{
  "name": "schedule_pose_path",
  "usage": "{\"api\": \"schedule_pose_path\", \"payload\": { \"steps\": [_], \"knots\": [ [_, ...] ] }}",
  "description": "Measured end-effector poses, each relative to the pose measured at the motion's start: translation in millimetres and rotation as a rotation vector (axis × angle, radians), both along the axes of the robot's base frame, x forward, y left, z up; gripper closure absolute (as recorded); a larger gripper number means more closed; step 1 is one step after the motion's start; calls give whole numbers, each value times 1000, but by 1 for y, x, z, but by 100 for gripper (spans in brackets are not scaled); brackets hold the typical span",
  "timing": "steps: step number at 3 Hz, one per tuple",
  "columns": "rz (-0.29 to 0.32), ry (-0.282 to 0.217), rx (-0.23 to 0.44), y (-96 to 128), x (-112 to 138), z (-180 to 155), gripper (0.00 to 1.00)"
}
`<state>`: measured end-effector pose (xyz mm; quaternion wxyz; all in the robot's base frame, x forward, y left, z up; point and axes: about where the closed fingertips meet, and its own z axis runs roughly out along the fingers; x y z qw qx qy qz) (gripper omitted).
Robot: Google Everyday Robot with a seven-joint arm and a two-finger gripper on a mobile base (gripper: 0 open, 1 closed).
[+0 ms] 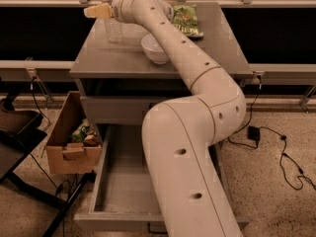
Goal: Pick water bottle from middle drawer and place on counter
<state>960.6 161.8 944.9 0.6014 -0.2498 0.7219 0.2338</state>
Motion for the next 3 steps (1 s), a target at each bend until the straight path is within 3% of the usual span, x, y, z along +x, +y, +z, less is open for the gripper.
{"api": "schedule_pose_path", "payload": {
  "steps": [1,2,3],
  "knots": [
    [5,0,-1,0,-1,2,0],
    [53,-2,-11,-4,-10,18,0],
    [126,-51,-62,-43,-57,108,0]
  ]
}}
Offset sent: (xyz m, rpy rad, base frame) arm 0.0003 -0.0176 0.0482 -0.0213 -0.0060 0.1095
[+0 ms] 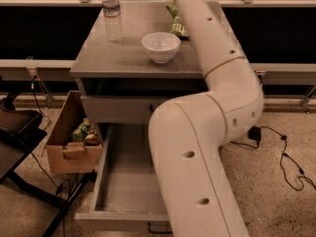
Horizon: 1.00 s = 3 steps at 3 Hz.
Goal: Pick water bottle from middle drawer and place on counter
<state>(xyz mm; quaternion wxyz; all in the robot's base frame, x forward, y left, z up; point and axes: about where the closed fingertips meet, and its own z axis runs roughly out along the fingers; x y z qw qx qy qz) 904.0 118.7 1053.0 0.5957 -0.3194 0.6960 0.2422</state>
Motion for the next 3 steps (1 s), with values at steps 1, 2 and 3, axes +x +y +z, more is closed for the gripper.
{"api": "schedule_pose_path", "payload": {
  "steps": [1,2,3],
  "knots": [
    [15,71,-63,-37,-46,36,0],
    [-97,165,-108,-101,-90,74,0],
    [-330,196,-40,-175,-137,133,0]
  ]
}}
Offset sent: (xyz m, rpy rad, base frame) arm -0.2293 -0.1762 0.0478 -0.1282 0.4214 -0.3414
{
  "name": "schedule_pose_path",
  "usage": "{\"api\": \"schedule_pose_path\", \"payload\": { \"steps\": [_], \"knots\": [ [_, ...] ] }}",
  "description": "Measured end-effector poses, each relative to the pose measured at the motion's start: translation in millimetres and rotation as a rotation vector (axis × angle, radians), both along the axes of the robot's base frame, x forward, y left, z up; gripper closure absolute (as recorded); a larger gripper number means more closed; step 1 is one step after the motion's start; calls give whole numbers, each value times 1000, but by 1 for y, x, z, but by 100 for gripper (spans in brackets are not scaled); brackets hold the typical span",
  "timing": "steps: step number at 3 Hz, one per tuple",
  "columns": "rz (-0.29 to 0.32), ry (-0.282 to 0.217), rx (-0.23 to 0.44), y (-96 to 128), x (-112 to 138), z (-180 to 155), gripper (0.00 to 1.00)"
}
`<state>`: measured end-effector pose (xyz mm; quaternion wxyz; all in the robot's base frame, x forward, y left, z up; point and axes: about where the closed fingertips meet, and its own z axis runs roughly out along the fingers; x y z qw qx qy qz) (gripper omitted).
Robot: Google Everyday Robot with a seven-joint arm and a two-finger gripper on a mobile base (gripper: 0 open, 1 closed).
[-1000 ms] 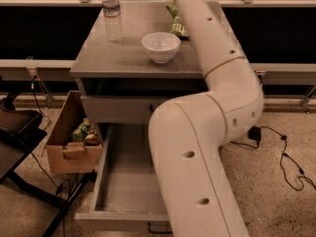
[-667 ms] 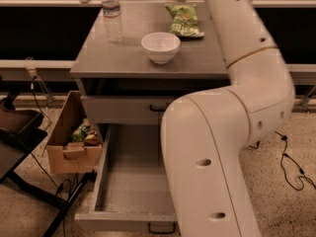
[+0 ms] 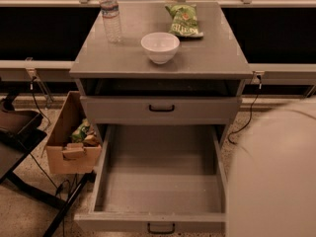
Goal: Pick water bottle from middle drawer and place on counter
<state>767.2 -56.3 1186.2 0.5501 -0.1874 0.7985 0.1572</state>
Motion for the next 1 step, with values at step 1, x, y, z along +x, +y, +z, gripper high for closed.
{"api": "schedule_pose_path", "payload": {
  "steps": [1],
  "knots": [
    [-128,-136,97,-26,-39,68,0]
  ]
}}
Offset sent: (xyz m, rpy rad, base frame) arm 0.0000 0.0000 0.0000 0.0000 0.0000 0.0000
